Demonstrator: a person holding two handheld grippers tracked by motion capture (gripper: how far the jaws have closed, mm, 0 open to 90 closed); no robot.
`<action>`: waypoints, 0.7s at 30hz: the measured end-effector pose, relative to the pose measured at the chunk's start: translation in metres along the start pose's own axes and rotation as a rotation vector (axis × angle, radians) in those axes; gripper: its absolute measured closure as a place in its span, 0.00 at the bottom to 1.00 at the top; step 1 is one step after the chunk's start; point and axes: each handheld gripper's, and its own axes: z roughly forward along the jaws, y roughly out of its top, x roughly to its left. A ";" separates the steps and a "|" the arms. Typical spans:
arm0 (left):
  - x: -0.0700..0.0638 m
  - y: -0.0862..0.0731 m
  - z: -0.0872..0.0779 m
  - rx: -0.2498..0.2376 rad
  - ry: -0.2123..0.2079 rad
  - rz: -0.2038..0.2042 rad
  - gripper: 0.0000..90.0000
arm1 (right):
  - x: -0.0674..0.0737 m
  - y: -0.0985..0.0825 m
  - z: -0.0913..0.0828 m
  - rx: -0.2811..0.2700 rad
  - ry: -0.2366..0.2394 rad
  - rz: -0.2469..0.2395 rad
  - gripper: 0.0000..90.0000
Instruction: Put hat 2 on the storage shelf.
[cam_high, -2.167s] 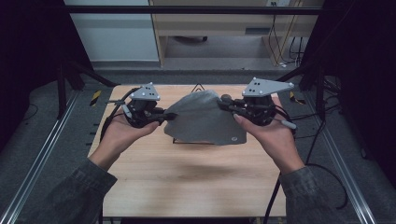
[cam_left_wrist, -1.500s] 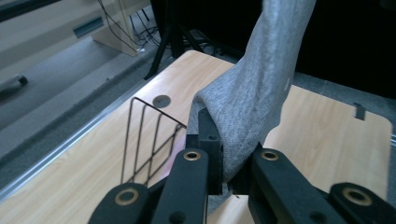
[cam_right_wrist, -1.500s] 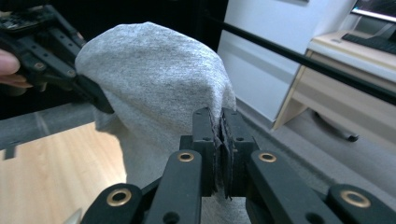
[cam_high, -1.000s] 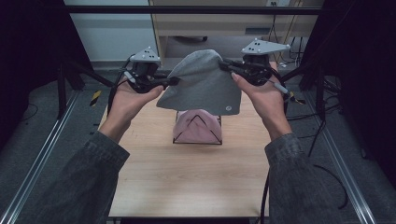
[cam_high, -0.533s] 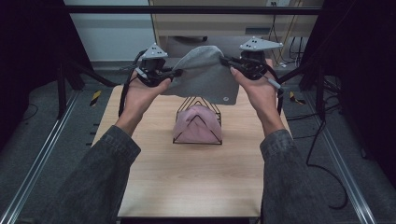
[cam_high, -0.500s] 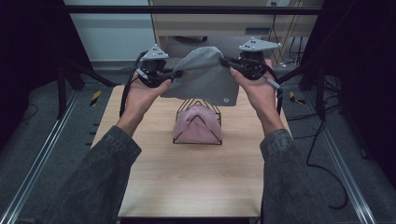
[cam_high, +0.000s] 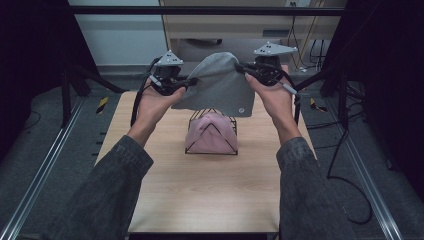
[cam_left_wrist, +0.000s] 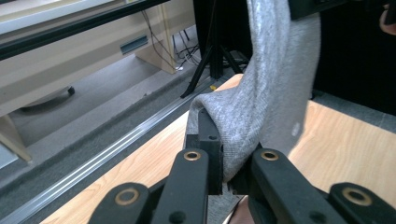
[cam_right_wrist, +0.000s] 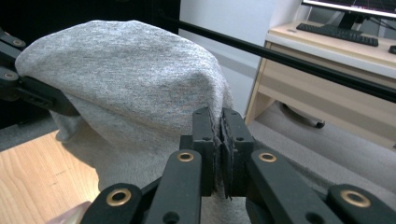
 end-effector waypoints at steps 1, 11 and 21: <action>0.003 -0.002 0.003 0.000 0.001 -0.001 0.96 | 0.000 -0.001 0.001 0.002 -0.004 -0.003 0.95; 0.011 -0.015 0.023 0.020 0.006 -0.013 0.96 | -0.006 -0.017 0.020 0.029 -0.028 0.013 0.95; 0.004 0.004 0.017 -0.018 -0.002 0.000 0.96 | -0.012 -0.004 0.010 -0.005 -0.041 0.021 0.96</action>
